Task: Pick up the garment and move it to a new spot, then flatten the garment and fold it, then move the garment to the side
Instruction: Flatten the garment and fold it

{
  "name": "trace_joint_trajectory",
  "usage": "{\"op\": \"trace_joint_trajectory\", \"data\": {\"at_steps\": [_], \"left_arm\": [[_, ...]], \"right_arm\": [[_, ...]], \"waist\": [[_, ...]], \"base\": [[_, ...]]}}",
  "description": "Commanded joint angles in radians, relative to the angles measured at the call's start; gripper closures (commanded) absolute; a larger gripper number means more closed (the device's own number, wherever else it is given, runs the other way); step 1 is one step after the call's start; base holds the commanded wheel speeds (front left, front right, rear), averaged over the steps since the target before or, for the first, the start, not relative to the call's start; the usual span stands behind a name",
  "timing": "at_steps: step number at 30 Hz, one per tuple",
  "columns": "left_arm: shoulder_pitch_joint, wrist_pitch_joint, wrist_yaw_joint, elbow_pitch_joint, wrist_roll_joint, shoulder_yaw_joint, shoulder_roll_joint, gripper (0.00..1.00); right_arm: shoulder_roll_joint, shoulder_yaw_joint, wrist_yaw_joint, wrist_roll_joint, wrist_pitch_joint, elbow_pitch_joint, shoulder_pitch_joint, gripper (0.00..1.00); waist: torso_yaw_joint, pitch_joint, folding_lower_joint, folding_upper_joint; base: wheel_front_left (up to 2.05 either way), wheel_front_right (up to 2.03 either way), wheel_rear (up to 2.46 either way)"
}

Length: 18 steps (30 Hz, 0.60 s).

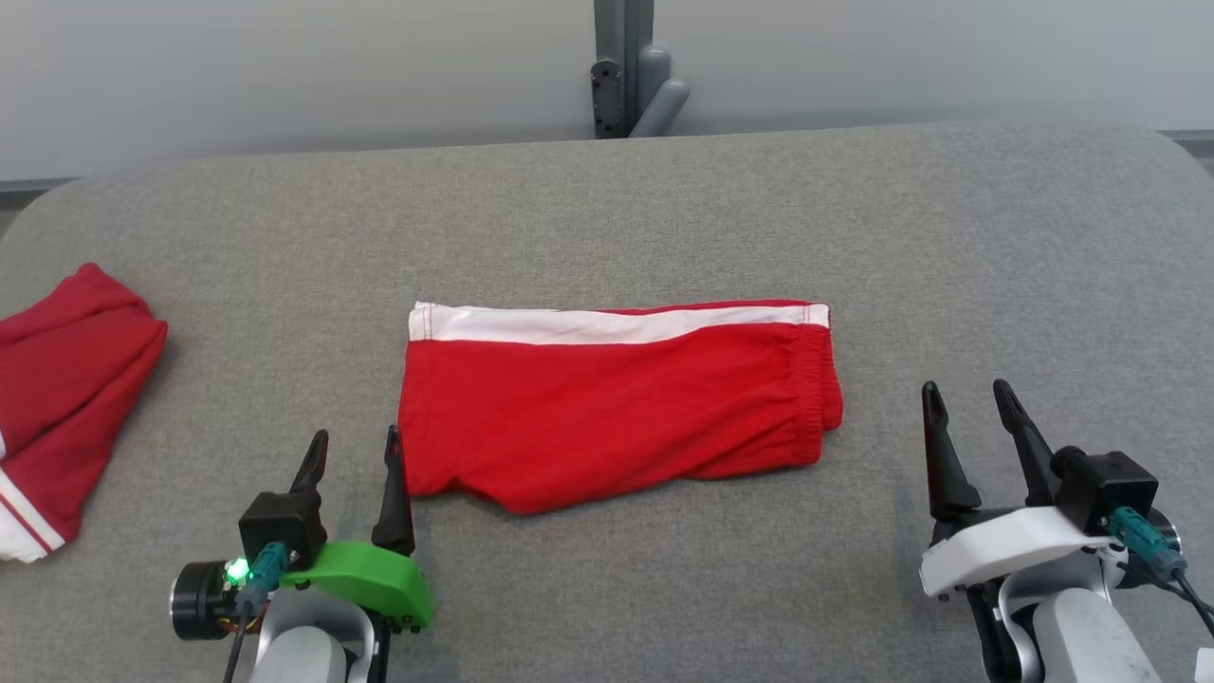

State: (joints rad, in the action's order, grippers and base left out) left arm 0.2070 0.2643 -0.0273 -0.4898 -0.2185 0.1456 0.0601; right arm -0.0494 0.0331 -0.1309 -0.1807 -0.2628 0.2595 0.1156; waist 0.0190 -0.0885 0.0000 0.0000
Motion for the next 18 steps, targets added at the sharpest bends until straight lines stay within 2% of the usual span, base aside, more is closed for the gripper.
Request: {"op": "trace_joint_trajectory", "data": {"at_steps": [1,9,14,18], "left_arm": [[-0.013,0.0,0.006,0.015,0.014,-0.005,0.001,0.0],[-0.02,0.0,0.031,0.053,0.032,0.007,-0.008,0.0],[-0.013,0.0,0.024,0.052,-0.003,0.035,-0.008,0.0],[0.0,0.0,0.018,0.05,-0.012,0.046,-0.009,0.0]], "right_arm": [[-0.003,0.0,0.0,0.011,-0.003,0.003,0.023,0.0],[-0.005,-0.005,0.001,0.035,-0.003,0.054,0.082,0.0],[-0.005,-0.012,0.001,0.015,-0.003,0.158,0.141,0.0],[-0.004,-0.019,0.0,-0.009,-0.003,0.299,0.199,0.0]], "waist": [[0.028,-0.026,0.0,0.0],[0.111,-0.089,0.0,0.0],[0.141,-0.111,0.0,0.0],[0.154,-0.127,0.0,0.0]], "base": [[0.0,0.0,0.0],[0.0,0.0,0.0],[0.0,0.0,0.0],[0.0,0.0,0.0]]}}
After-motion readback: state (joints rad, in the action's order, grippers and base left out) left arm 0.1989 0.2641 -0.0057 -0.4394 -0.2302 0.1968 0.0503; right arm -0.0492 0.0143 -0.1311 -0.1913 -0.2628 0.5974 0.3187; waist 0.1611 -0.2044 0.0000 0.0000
